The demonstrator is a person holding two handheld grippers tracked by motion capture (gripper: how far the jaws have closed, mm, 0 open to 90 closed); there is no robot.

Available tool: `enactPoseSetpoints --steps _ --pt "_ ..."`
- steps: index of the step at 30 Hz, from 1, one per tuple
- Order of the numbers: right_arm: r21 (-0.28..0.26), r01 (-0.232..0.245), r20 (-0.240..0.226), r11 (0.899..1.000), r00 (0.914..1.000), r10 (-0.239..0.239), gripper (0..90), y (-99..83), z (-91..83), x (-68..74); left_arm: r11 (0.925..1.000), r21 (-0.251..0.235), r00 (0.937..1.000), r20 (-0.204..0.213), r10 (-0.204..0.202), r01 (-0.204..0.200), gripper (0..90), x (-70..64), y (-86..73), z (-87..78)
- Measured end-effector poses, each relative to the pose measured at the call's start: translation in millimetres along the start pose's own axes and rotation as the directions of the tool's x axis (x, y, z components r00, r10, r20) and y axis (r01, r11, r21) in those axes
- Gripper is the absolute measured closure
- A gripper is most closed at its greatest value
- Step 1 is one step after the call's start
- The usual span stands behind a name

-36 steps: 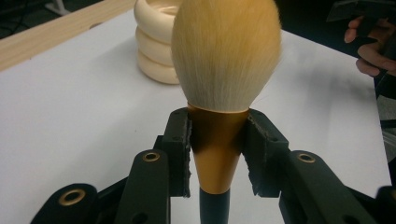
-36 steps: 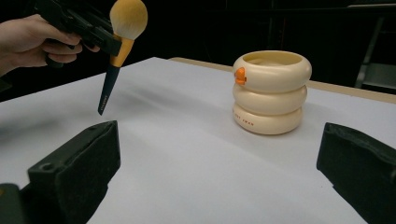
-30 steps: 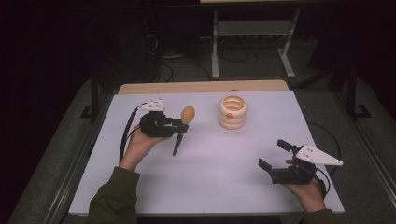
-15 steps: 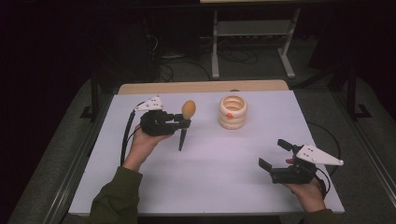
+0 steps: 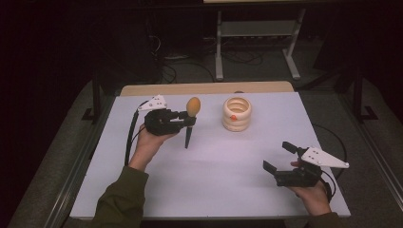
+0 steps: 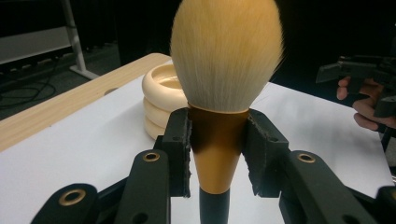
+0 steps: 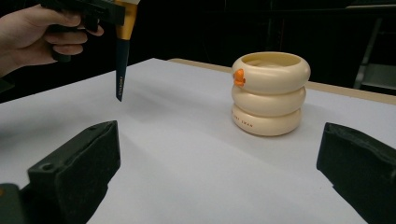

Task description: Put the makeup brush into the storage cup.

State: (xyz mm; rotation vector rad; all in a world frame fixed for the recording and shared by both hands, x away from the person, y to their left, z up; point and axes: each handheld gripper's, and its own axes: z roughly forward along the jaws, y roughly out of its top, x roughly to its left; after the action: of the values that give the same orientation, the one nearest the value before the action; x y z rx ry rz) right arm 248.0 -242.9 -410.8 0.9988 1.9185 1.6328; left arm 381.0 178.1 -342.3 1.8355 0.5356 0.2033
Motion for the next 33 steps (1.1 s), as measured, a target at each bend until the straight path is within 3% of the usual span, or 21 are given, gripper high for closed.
enactPoseSetpoints --steps 11,33 --pt "-0.002 -0.009 0.000 1.000 1.0000 0.009 0.0 0.2 -0.4 -0.2 0.9990 -0.034 0.9996 0.000 0.027 -0.027 64.3 0.3 13.3 6.3" --pt "-0.009 -0.003 -0.003 1.000 1.0000 0.003 0.0 0.6 -1.8 0.0 0.9964 -0.080 0.9990 0.033 0.031 -0.028 64.3 7.4 27.8 29.4"
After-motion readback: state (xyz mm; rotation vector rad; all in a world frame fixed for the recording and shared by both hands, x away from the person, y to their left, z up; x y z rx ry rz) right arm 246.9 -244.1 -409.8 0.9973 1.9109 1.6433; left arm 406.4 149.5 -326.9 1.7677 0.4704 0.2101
